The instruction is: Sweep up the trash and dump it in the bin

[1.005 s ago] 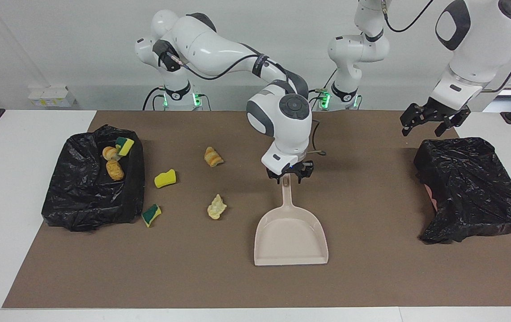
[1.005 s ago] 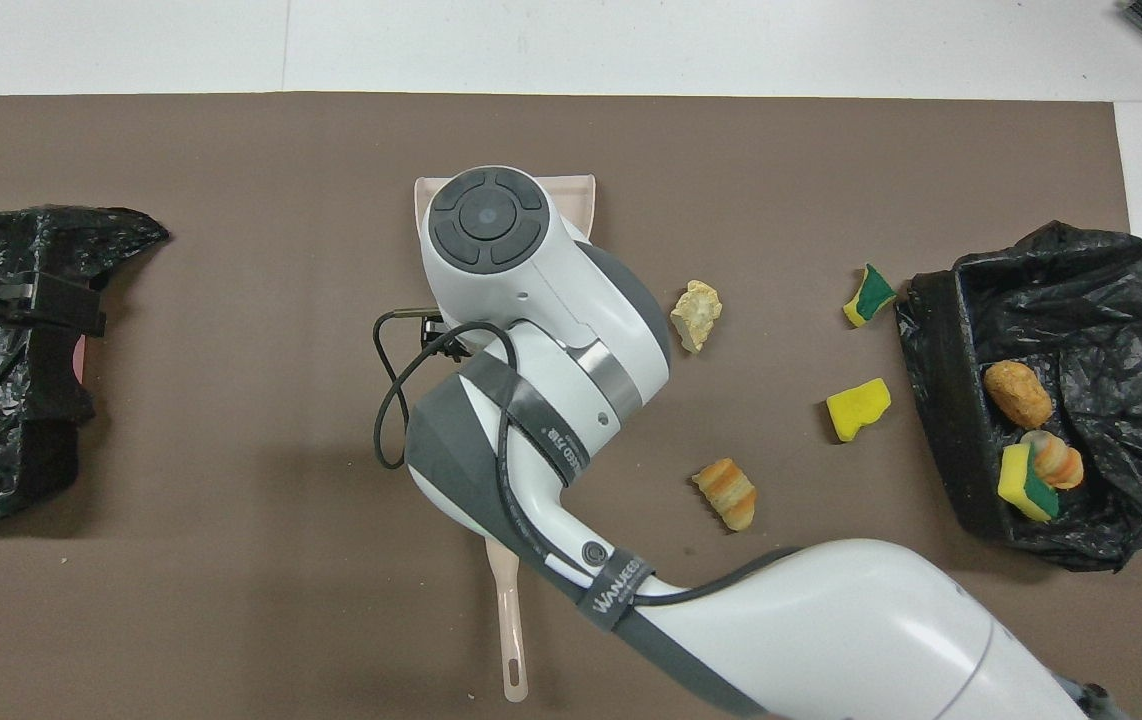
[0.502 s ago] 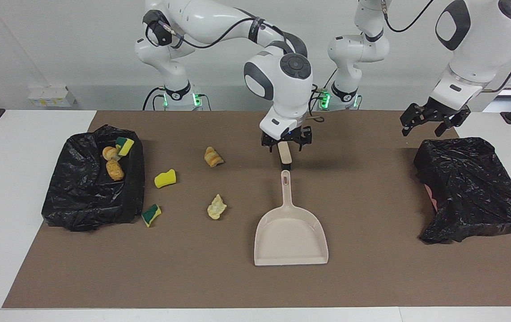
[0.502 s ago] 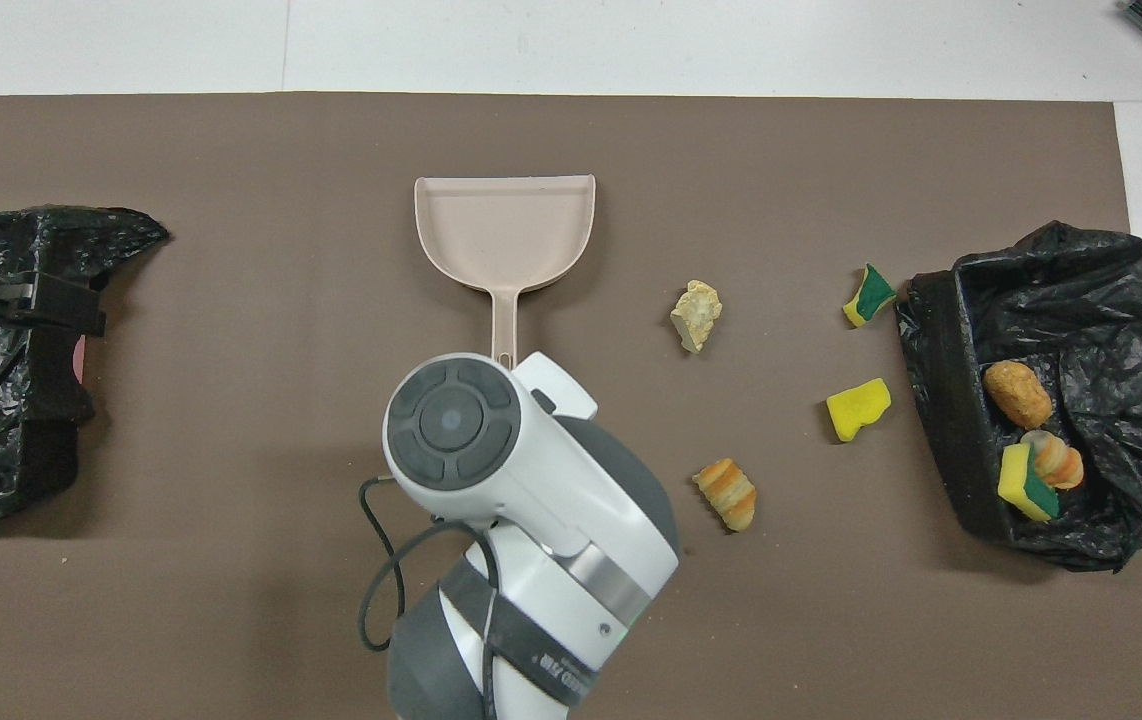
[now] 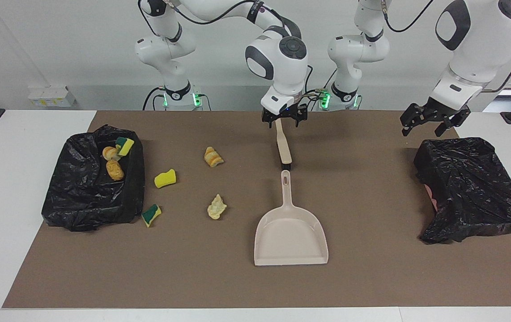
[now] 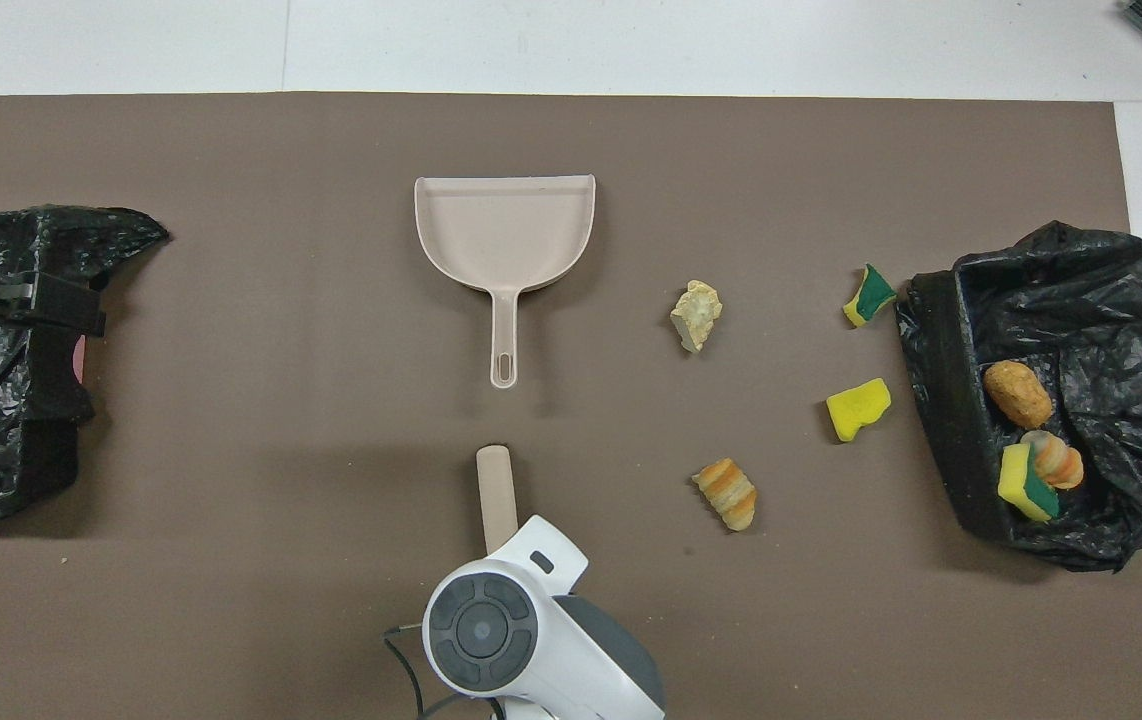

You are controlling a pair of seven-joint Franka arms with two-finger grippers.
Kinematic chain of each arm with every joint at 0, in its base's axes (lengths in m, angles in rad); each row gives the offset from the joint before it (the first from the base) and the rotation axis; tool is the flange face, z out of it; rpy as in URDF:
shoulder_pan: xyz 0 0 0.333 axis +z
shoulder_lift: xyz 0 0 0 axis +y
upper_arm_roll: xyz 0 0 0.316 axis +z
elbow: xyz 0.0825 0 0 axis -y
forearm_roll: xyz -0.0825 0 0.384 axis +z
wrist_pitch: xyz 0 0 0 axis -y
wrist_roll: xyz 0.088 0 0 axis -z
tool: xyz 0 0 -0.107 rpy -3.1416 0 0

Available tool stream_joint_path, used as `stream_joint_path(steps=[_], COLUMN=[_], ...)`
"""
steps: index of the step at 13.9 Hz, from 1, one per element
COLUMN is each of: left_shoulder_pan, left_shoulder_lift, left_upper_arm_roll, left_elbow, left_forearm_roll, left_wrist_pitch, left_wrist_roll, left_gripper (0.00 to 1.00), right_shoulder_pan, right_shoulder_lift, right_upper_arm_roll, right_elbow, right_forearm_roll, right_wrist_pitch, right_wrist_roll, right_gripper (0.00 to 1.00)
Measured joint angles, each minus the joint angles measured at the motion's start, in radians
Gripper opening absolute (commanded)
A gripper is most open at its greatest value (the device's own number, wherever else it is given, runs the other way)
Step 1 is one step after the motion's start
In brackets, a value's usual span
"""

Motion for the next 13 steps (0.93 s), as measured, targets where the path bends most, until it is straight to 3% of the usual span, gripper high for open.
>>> stream_joint_path(steps=[3,6,7,8,10,11,13], left_shoulder_pan=[0.0,0.0,0.0,0.0,0.0,0.0,0.0], left_shoulder_lift=[0.0,0.0,0.0,0.0,0.0,0.0,0.0], left_upper_arm_roll=[0.0,0.0,0.0,0.0,0.0,0.0,0.0], left_elbow=[0.0,0.0,0.0,0.0,0.0,0.0,0.0], left_forearm_roll=[0.0,0.0,0.0,0.0,0.0,0.0,0.0], left_wrist_pitch=[0.0,0.0,0.0,0.0,0.0,0.0,0.0], left_wrist_roll=[0.0,0.0,0.0,0.0,0.0,0.0,0.0], left_gripper=[1.0,1.0,1.0,1.0,1.0,1.0,1.0], right_shoulder_pan=[0.022,0.027,0.027,0.027,0.027,0.027,0.031], right_shoulder_lift=[-0.003,-0.013,-0.016,-0.017,-0.018,-0.018,-0.019], right_upper_arm_roll=[0.0,-0.001,-0.002,-0.003,-0.004,-0.004,-0.005], right_elbow=[-0.043,-0.043,-0.043,-0.043,-0.043,-0.043,-0.043], right_forearm_roll=[0.0,0.001,0.001,0.001,0.001,0.001,-0.002], right_wrist_pitch=[0.036,0.036,0.036,0.036,0.036,0.036,0.036], right_wrist_roll=[0.018,0.018,0.018,0.018,0.02,0.02,0.02], right_gripper=[0.98,0.89,0.81,0.65,0.19,0.0,0.0])
